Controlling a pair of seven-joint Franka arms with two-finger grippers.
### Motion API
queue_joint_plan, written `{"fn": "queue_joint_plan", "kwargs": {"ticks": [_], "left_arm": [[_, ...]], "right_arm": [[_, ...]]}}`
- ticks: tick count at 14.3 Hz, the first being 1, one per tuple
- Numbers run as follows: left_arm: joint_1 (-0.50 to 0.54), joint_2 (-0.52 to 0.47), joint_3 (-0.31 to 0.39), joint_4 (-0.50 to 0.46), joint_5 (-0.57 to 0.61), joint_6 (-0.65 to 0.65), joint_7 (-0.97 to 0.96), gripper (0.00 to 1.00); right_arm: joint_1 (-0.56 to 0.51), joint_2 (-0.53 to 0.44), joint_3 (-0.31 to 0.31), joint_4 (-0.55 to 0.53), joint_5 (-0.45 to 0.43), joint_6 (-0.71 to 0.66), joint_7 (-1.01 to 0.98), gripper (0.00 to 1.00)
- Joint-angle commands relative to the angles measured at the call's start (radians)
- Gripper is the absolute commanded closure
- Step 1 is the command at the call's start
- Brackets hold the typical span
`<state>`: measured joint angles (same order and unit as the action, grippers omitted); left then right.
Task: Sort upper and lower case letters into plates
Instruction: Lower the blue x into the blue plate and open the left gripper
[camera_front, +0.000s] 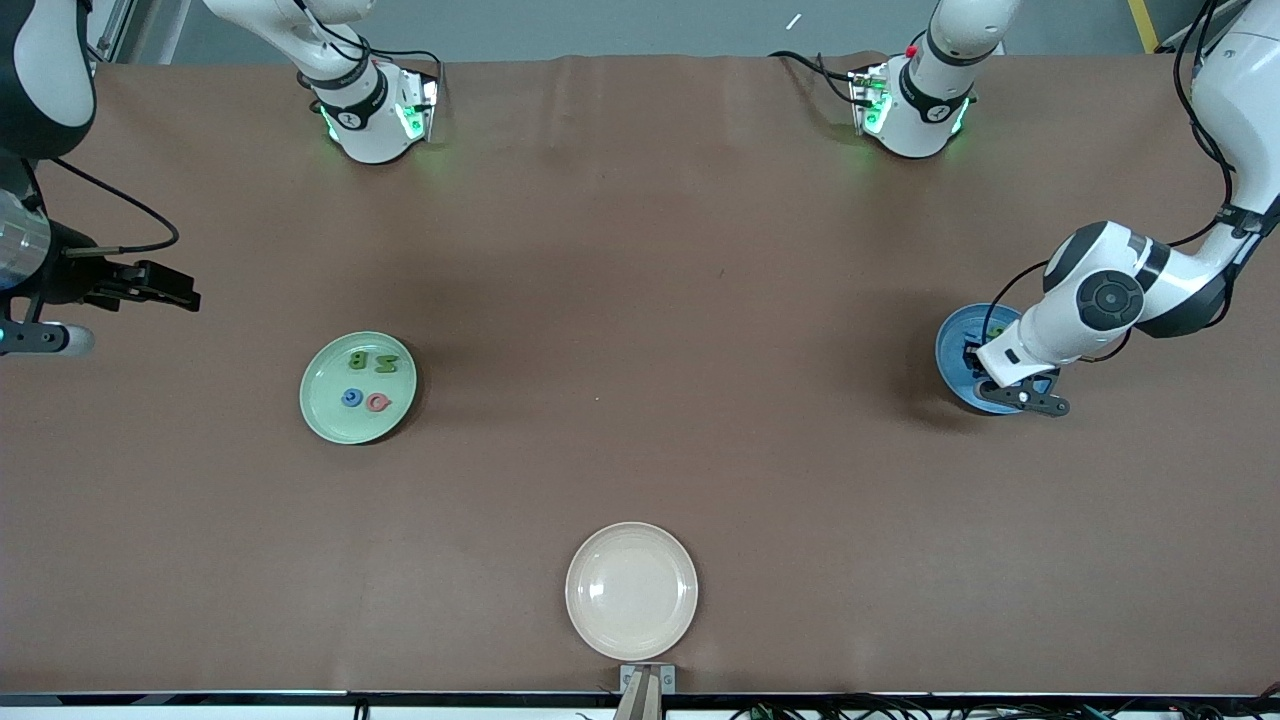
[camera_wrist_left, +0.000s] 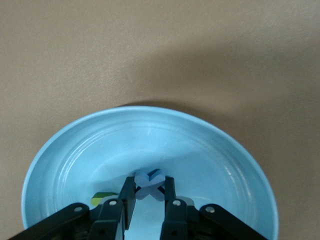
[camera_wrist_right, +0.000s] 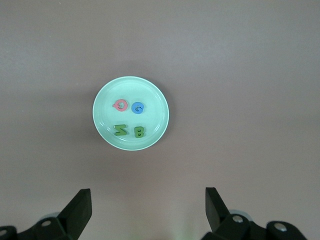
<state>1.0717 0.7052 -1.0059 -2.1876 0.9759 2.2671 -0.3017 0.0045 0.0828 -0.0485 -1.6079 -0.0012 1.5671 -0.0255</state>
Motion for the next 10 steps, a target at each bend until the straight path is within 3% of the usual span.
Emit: {"fn": "queue_joint_plan", "kwargs": {"ticks": [1, 5, 6, 8, 9, 10], "left_arm": [[-0.004, 0.022, 0.010, 0.011, 0.032, 0.019, -0.010, 0.76], [-0.003, 0.022, 0.015, 0.015, 0.040, 0.019, -0.008, 0.68], [-0.004, 0.020, 0.015, 0.017, 0.040, 0.019, -0.001, 0.52], [-0.003, 0.019, 0.013, 0.025, 0.041, 0.019, 0.009, 0.08], [0.001, 0.013, 0.010, 0.031, 0.038, 0.017, 0.013, 0.00], [0.004, 0.007, -0.002, 0.032, 0.024, 0.012, 0.019, 0.00]], "right_arm": [[-0.015, 0.001, 0.007, 0.058, -0.005, -0.016, -0.007, 0.00], [-0.014, 0.023, 0.006, 0.146, -0.003, -0.056, -0.007, 0.00], [-0.014, 0.023, 0.006, 0.158, -0.002, -0.056, -0.005, 0.00], [-0.015, 0.022, 0.004, 0.169, 0.001, -0.059, -0.005, 0.00], [-0.015, 0.022, 0.004, 0.171, 0.001, -0.061, -0.005, 0.00], [-0.012, 0.022, 0.004, 0.172, 0.001, -0.061, -0.001, 0.00]]}}
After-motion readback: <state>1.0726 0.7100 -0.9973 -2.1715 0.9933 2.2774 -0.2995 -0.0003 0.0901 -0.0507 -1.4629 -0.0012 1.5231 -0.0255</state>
